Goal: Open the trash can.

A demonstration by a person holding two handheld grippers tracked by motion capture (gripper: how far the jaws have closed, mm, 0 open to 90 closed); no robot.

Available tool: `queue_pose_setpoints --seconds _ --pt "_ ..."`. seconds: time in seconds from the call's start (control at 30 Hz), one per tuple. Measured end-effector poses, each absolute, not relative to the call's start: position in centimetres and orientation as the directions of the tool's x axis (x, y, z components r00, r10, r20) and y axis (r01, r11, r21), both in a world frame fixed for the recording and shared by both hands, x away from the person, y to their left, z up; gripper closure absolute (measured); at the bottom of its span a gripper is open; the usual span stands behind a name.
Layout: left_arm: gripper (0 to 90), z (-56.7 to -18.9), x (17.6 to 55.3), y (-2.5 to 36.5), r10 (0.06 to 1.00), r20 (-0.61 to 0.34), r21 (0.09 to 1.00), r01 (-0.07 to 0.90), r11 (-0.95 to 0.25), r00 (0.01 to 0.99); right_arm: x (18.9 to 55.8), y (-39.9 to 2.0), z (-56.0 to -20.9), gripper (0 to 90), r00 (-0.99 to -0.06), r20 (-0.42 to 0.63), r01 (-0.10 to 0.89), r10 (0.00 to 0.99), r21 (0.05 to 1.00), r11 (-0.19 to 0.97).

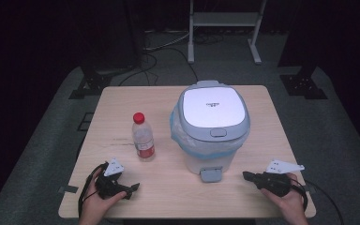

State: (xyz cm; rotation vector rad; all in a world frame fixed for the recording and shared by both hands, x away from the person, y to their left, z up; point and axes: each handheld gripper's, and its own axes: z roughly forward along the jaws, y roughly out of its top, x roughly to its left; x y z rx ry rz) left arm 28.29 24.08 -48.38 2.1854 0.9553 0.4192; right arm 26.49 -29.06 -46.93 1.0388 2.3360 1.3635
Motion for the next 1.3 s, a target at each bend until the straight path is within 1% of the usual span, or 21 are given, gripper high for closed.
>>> queue_pose_setpoints --seconds 0.5,0.87,1.3 --pt "0.0 -48.4 28.3 24.1 0.738 0.015 0.716 0.508 -0.479 0.675 26.7 -27.4 -46.4 90.0 -0.759 0.139 0.419 0.636 0.852 0.314" --pt "0.0 -48.4 28.3 24.1 0.738 0.016 0.716 0.508 -0.480 0.675 27.2 -25.1 -46.4 90.0 -0.795 0.156 0.409 0.586 0.851 0.329" --pt "0.0 -48.4 28.4 24.1 0.738 0.017 0.715 0.507 -0.481 0.675 27.9 -22.5 -46.5 90.0 -0.827 0.150 0.390 0.541 0.847 0.362"
